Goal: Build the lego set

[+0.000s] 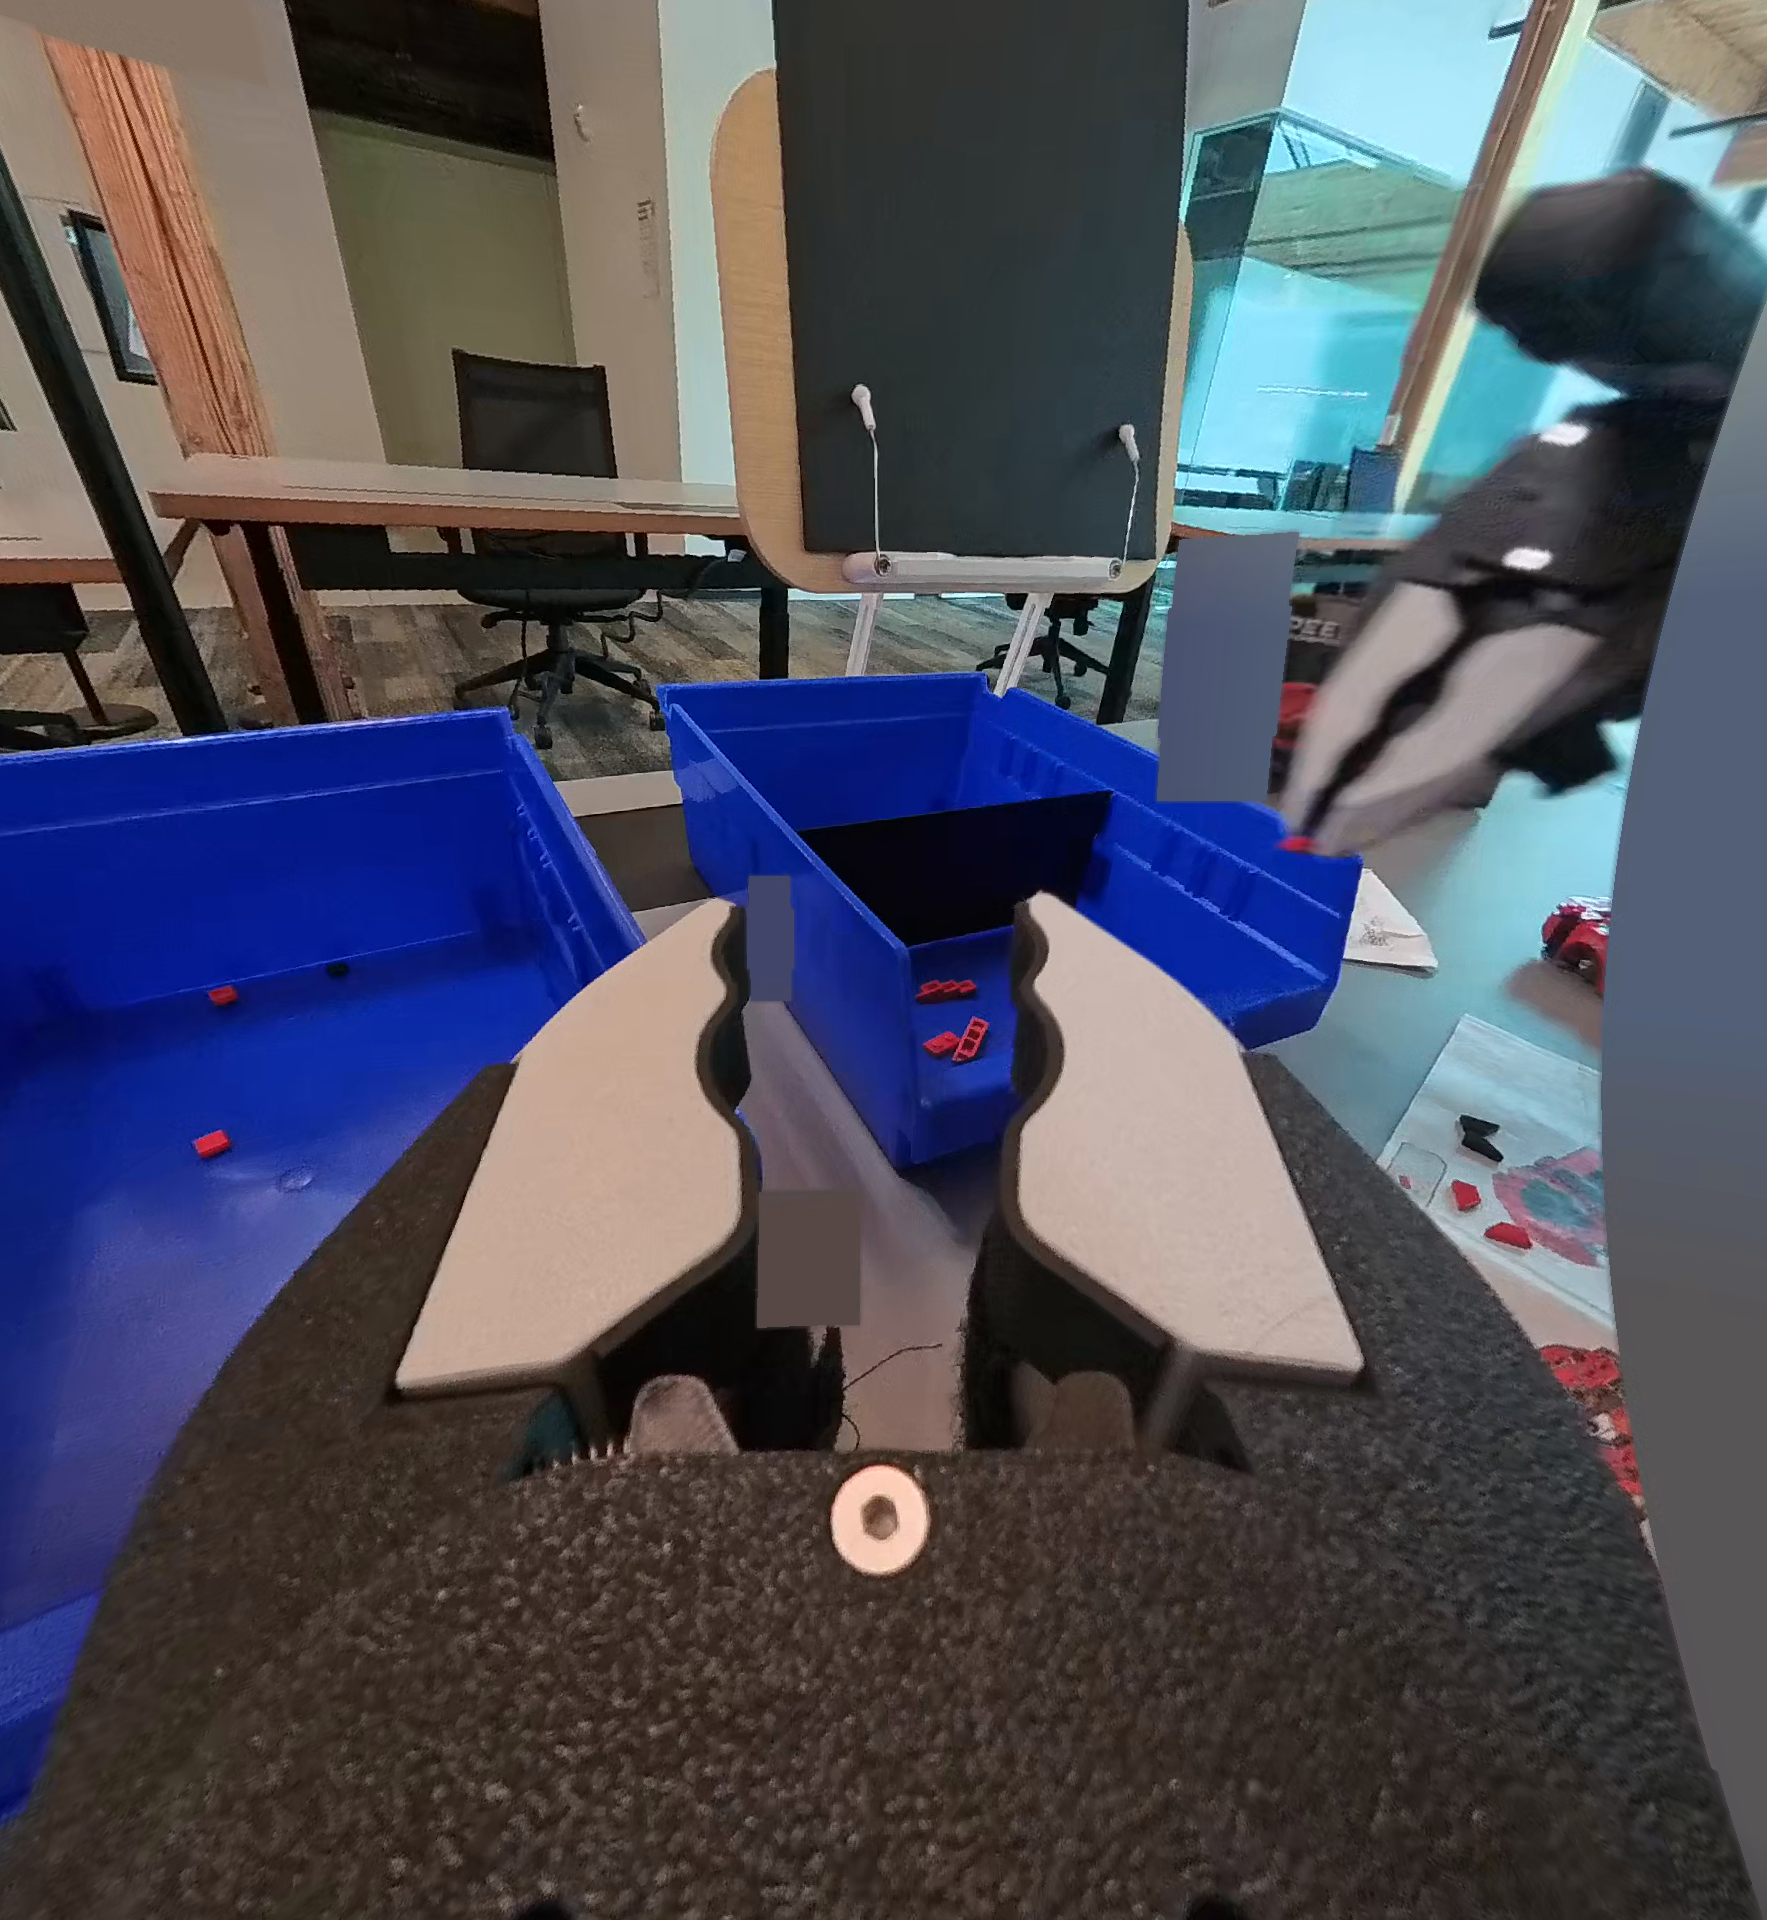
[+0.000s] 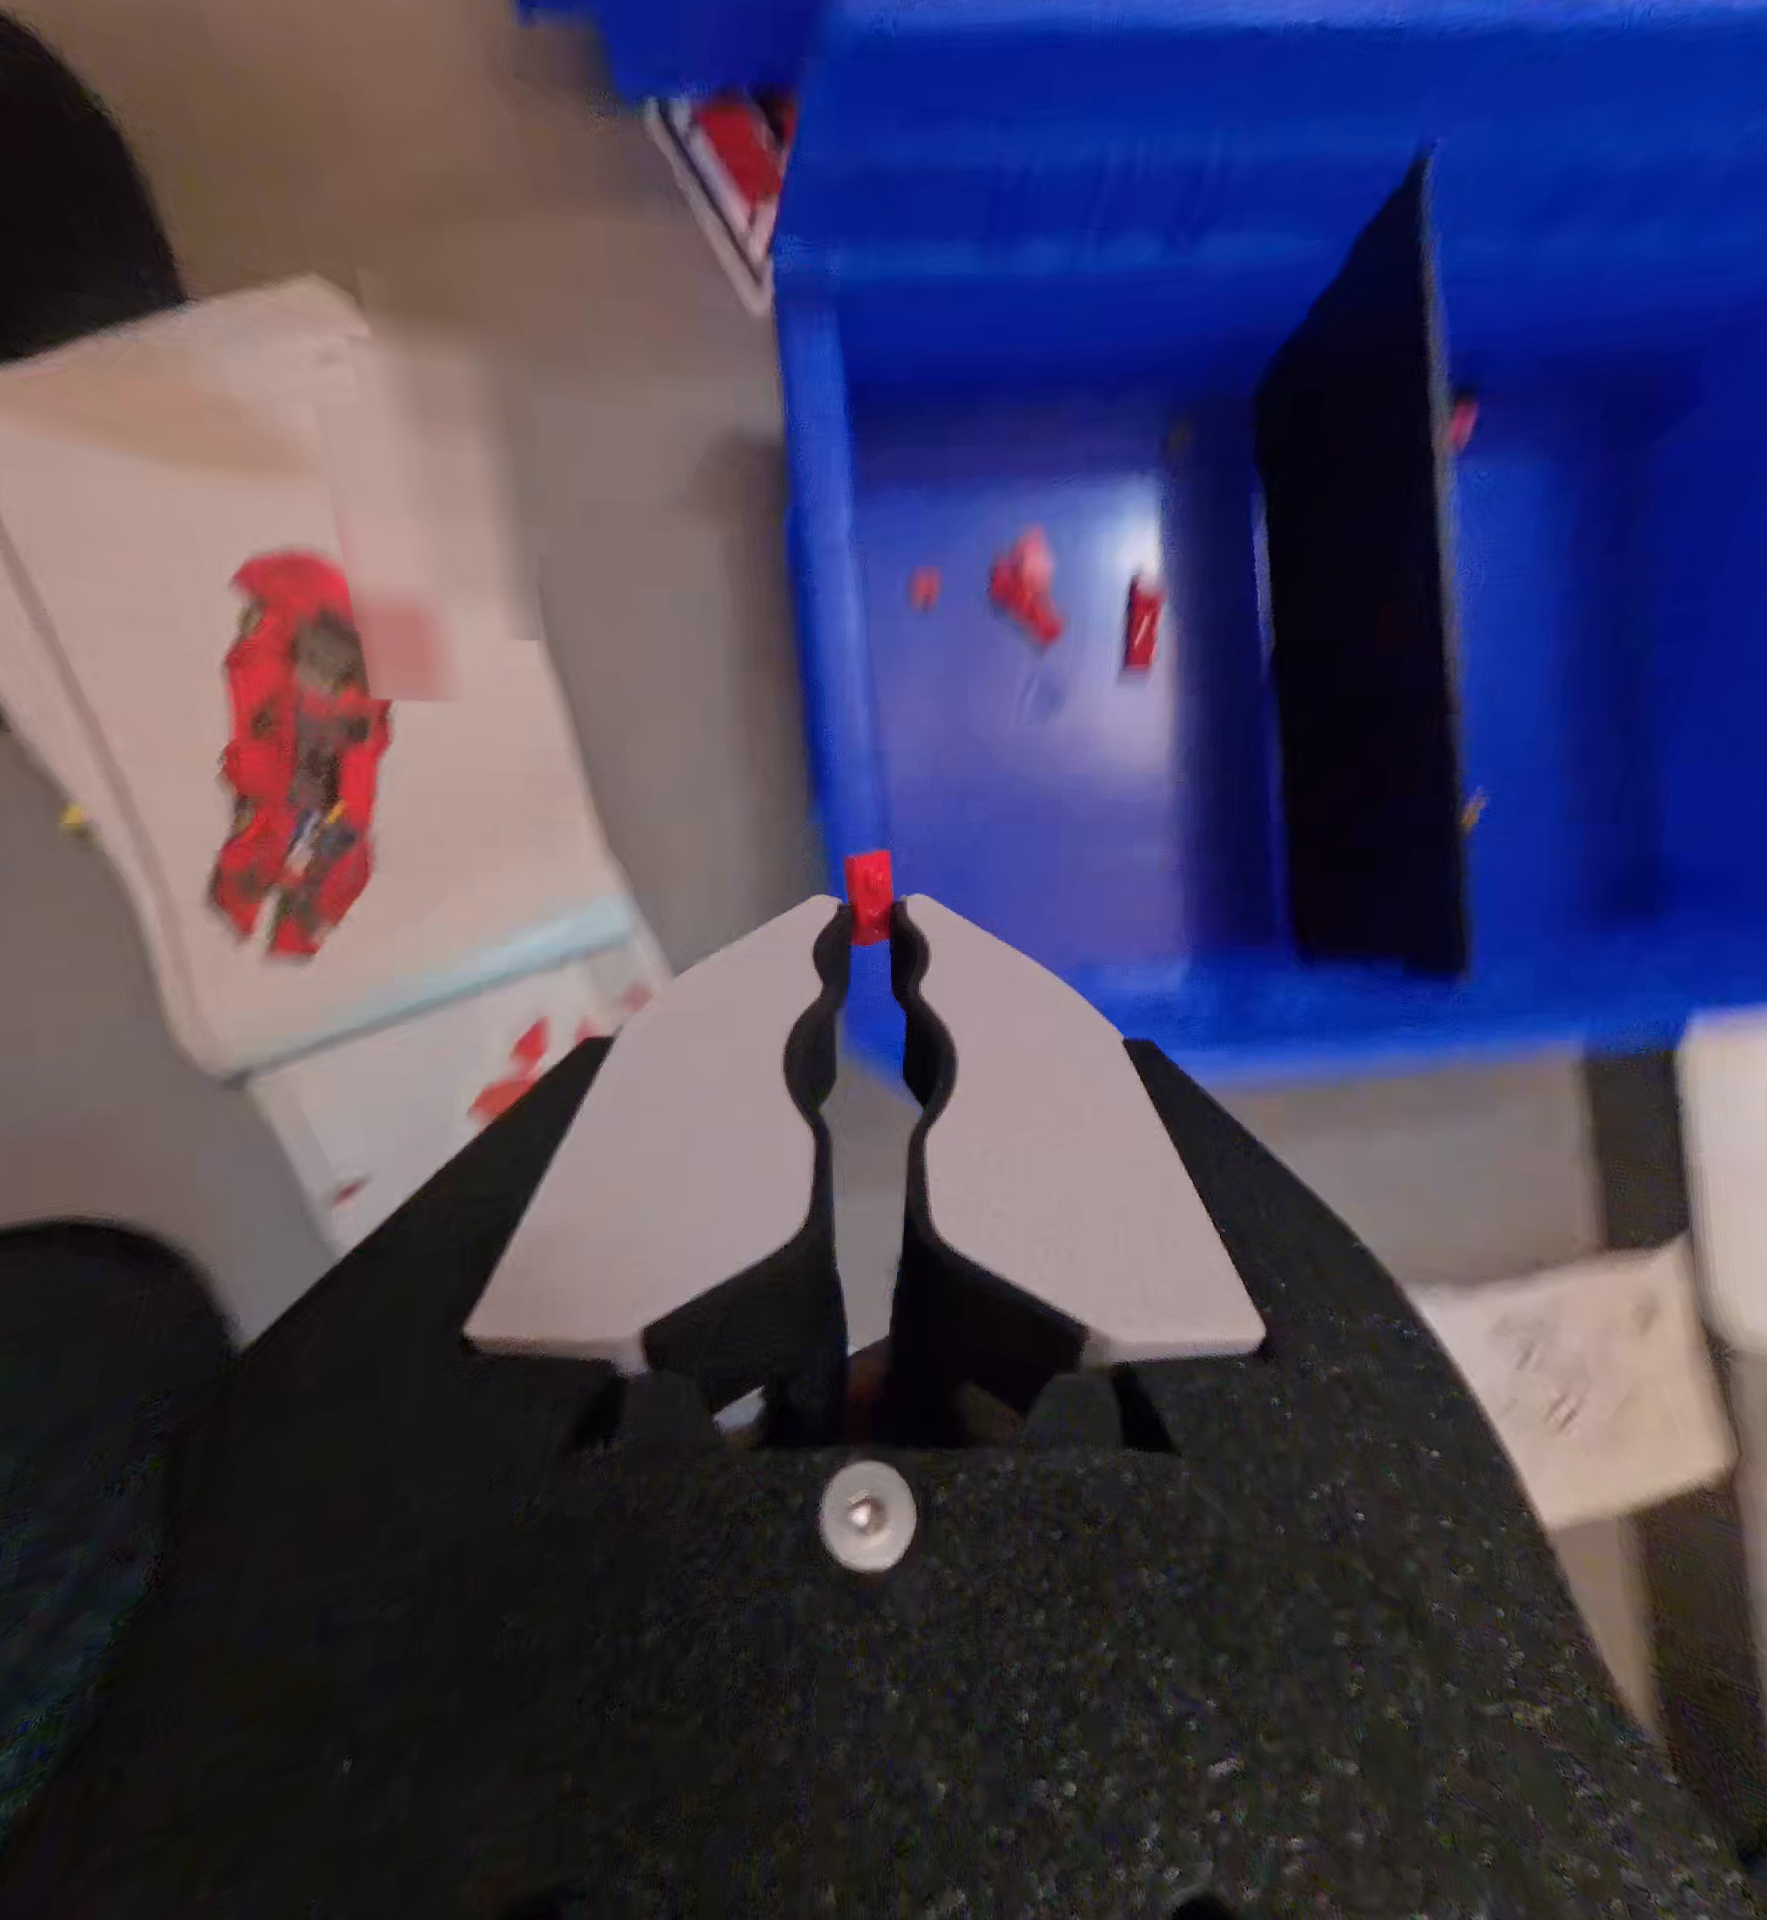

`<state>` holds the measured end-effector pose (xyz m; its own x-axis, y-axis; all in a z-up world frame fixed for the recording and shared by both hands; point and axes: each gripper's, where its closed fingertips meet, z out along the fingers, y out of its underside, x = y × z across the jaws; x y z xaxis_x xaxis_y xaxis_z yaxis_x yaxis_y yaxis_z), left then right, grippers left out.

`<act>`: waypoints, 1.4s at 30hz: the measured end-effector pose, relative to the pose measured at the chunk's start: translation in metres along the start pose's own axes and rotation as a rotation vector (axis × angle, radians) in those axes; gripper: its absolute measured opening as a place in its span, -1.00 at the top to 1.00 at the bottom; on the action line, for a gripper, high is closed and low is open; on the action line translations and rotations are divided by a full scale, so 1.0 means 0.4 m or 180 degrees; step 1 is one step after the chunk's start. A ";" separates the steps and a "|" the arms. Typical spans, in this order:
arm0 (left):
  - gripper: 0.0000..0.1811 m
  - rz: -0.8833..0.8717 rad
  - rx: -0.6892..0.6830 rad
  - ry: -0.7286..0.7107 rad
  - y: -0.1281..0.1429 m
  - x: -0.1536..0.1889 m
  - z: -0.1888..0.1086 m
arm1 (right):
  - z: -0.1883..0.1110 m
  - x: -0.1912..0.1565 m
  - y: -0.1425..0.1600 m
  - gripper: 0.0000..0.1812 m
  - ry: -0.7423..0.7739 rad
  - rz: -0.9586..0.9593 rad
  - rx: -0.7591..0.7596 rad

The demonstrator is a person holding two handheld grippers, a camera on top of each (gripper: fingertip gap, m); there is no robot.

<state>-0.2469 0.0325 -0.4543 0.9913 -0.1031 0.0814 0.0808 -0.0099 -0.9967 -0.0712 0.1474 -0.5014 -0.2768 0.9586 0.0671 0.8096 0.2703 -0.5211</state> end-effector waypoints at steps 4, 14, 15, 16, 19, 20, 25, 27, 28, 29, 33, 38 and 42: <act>0.48 0.0011 -0.0003 0.0032 -0.001 0.009 0.004 | -0.029 -0.101 0.279 0.92 0.0107 0.0724 -0.0424; 0.48 0.0121 -0.0001 0.0067 -0.013 0.039 0.009 | 0.040 -0.141 0.453 0.84 0.0393 0.0900 -0.0785; 0.48 0.0123 0.0000 0.0070 -0.014 0.040 0.010 | 0.039 -0.146 0.453 0.79 0.0338 0.0902 -0.0778; 0.48 0.0121 0.0001 0.0072 -0.014 0.041 0.010 | 0.037 -0.148 0.451 0.79 0.0312 0.0891 -0.0749; 0.48 0.0127 -0.0001 0.0075 -0.014 0.040 0.010 | 0.029 -0.156 0.434 0.74 0.0205 0.0915 -0.0577; 0.48 0.0124 -0.0001 0.0074 -0.014 0.040 0.010 | 0.031 -0.165 0.436 0.69 0.0126 0.0937 -0.0593; 0.48 0.0087 0.0005 0.0065 -0.012 0.033 0.008 | 0.019 -0.170 0.425 0.58 0.0106 0.0680 -0.0637; 0.48 0.0083 0.0011 0.0069 -0.012 0.032 0.008 | 0.007 -0.175 0.407 0.70 0.0046 0.0578 -0.0614; 0.48 0.0080 0.0015 0.0072 -0.012 0.032 0.008 | 0.001 -0.170 0.400 0.90 0.0077 0.0529 -0.0598; 0.48 0.0075 0.0017 0.0073 -0.012 0.032 0.008 | 0.000 -0.164 0.396 1.00 0.0100 0.0534 -0.0582; 0.48 0.0049 0.0027 0.0089 -0.012 0.032 0.008 | 0.018 -0.143 0.423 1.00 0.0173 0.0674 -0.0673; 0.47 0.0054 0.0022 0.0115 -0.011 0.037 0.010 | 0.039 -0.191 0.418 1.00 -0.0035 0.0631 -0.0644; 0.48 0.0050 0.0023 0.0113 -0.012 0.037 0.010 | 0.039 -0.210 0.408 1.00 -0.0065 0.0577 -0.0558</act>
<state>-0.2322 0.0351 -0.4485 0.9882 -0.1385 0.0655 0.0661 -0.0007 -0.9978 0.0761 0.1096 -0.6053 -0.1279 0.9913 -0.0321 0.9239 0.1073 -0.3673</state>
